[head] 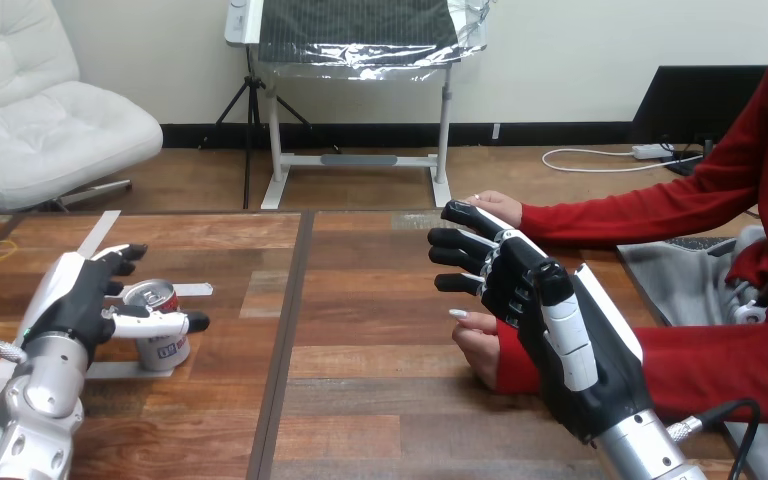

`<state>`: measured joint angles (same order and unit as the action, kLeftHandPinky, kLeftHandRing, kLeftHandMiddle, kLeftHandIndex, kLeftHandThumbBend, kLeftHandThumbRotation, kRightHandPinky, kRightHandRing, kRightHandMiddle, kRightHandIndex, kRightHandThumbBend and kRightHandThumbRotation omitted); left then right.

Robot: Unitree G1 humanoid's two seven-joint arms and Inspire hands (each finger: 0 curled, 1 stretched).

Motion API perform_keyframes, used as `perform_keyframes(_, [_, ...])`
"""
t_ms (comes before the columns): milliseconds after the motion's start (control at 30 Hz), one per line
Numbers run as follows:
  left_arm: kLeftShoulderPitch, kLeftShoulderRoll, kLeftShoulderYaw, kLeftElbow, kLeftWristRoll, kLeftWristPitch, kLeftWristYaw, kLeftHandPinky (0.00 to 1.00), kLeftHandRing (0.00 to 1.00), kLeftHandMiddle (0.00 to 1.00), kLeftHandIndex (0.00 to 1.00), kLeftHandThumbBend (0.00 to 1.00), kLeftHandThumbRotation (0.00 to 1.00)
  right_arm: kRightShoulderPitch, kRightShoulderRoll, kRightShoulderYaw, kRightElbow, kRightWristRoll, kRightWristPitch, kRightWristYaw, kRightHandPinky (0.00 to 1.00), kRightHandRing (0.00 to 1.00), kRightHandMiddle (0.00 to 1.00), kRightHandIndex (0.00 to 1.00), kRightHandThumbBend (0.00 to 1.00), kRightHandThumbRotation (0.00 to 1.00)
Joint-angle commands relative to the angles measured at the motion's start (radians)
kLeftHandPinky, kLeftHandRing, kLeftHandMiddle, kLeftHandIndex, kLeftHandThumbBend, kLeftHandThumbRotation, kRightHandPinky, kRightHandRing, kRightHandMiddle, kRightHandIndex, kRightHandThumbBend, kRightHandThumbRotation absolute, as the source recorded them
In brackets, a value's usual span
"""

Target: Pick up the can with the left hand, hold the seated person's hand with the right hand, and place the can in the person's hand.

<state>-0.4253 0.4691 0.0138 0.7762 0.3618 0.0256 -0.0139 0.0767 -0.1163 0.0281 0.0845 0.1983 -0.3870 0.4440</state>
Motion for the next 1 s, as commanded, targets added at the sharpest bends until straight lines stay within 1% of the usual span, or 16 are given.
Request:
perform_keyframes(0, [-0.087, 0.032, -0.013, -0.061, 0.003, 0.014, -0.001, 0.73, 0.87, 0.88, 0.86, 0.87, 0.17, -0.063, 0.006, -0.006, -0.016, 0.012, -0.014, -0.004, 0.78, 0.83, 0.83, 0.87, 0.85, 1.00])
perform_keyframes(300, [-0.084, 0.026, -0.012, -0.086, 0.006, 0.054, 0.011, 0.73, 0.86, 0.87, 0.85, 0.87, 0.12, -0.063, 0.007, -0.005, -0.019, 0.011, -0.012, -0.007, 0.77, 0.83, 0.83, 0.87, 0.85, 1.00])
perform_keyframes(533, [-0.088, 0.025, -0.018, -0.074, 0.015, 0.062, 0.027, 0.74, 0.85, 0.86, 0.84, 0.86, 0.08, -0.063, 0.007, -0.005, -0.019, 0.012, -0.012, -0.006, 0.77, 0.83, 0.83, 0.87, 0.86, 1.00])
perform_keyframes(700, [-0.089, 0.025, -0.023, -0.068, 0.020, 0.063, 0.041, 0.70, 0.82, 0.85, 0.83, 0.85, 0.03, -0.062, 0.006, -0.005, -0.022, 0.011, -0.010, -0.007, 0.77, 0.83, 0.83, 0.87, 0.86, 1.00])
perform_keyframes(767, [-0.090, 0.023, -0.027, -0.064, 0.027, 0.067, 0.058, 0.69, 0.81, 0.85, 0.82, 0.85, 0.02, -0.061, 0.006, -0.005, -0.023, 0.012, -0.011, -0.006, 0.77, 0.83, 0.83, 0.87, 0.86, 1.00])
perform_keyframes(833, [-0.091, 0.020, -0.029, -0.067, 0.033, 0.080, 0.070, 0.68, 0.79, 0.83, 0.81, 0.85, 0.01, -0.060, 0.007, -0.005, -0.025, 0.012, -0.011, -0.007, 0.77, 0.83, 0.83, 0.87, 0.86, 1.00])
perform_keyframes(967, [-0.085, 0.016, -0.029, -0.091, 0.029, 0.101, 0.071, 0.64, 0.75, 0.80, 0.79, 0.84, 0.01, -0.059, 0.007, -0.005, -0.025, 0.012, -0.012, -0.007, 0.77, 0.83, 0.83, 0.87, 0.86, 1.00])
